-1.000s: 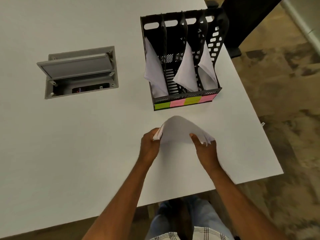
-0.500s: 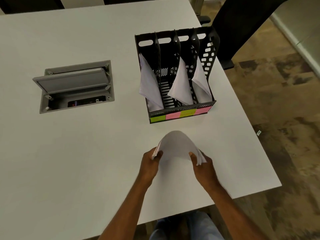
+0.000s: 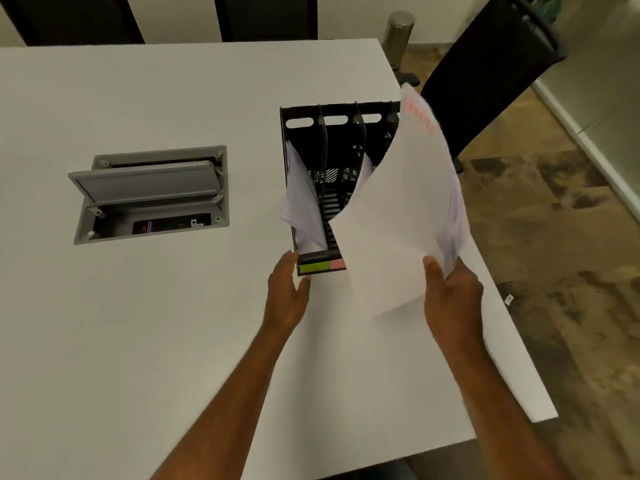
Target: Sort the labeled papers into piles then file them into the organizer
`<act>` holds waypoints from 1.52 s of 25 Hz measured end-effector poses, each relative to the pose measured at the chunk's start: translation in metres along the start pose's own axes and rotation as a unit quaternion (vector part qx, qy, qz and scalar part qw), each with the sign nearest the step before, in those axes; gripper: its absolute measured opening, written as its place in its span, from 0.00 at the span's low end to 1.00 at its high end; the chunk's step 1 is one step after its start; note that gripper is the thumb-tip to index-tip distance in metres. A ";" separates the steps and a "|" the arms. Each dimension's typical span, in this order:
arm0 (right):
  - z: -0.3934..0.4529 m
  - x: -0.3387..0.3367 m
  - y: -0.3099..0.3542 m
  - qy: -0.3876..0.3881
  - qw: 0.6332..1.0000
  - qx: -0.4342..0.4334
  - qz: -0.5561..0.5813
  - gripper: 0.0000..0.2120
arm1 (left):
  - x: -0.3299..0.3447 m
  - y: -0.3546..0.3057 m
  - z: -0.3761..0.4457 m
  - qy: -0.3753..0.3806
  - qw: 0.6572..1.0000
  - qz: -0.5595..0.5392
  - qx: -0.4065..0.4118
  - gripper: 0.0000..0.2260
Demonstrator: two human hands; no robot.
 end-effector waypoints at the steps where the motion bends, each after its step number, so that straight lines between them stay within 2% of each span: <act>1: 0.011 0.004 0.017 -0.022 1.000 -0.007 -0.002 0.12 | 0.003 -0.004 0.007 0.011 0.999 0.037 0.031 0.25; 5: 0.050 0.045 0.073 -0.048 0.996 -0.056 -0.052 0.18 | 0.019 -0.010 0.016 0.059 0.991 0.100 0.062 0.28; 9: 0.071 0.101 0.094 -0.068 0.990 -0.089 -0.091 0.26 | 0.027 -0.001 0.012 0.100 0.980 0.155 0.071 0.28; 12: 0.078 0.155 0.076 0.031 0.987 -0.092 -0.132 0.29 | 0.028 0.005 0.013 0.117 0.973 0.185 0.071 0.29; 14: 0.077 0.184 0.055 0.096 0.970 -0.111 -0.194 0.29 | 0.028 0.010 0.013 0.130 0.971 0.192 0.060 0.29; 16: 0.079 0.195 0.037 0.092 0.948 -0.129 -0.275 0.29 | 0.028 0.013 0.014 0.138 0.968 0.200 0.056 0.29; 19: 0.081 0.195 0.027 0.037 0.907 -0.179 -0.379 0.24 | 0.028 0.016 0.013 0.147 0.967 0.199 0.052 0.29; 21: 0.087 0.192 0.023 0.039 0.892 -0.186 -0.411 0.24 | 0.029 0.015 0.013 0.151 0.967 0.199 0.053 0.29; 23: 0.093 0.192 0.018 0.054 0.871 -0.180 -0.453 0.28 | 0.029 0.015 0.013 0.153 0.967 0.198 0.057 0.29; 26: 0.098 0.183 0.018 0.034 0.849 -0.174 -0.497 0.35 | 0.028 0.016 0.013 0.156 0.966 0.199 0.059 0.29; 31: 0.086 0.159 0.019 0.009 0.853 -0.196 -0.483 0.39 | 0.030 0.015 0.013 0.173 0.958 0.220 0.062 0.30; 34: 0.071 0.147 0.009 0.040 0.866 -0.203 -0.456 0.41 | 0.032 0.014 0.013 0.191 0.947 0.255 0.052 0.31; 38: 0.048 0.125 -0.022 0.102 0.885 -0.171 -0.420 0.35 | 0.030 0.004 0.011 0.197 0.936 0.288 0.049 0.30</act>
Point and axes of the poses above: each hand's wrist, its own z-axis towards the middle knuckle, its own x-axis out of the palm, y = z × x, the point moved 7 cm from there along z, towards the middle knuckle, and after that the axes turned 14 degrees about x, right-handed, at the moved point
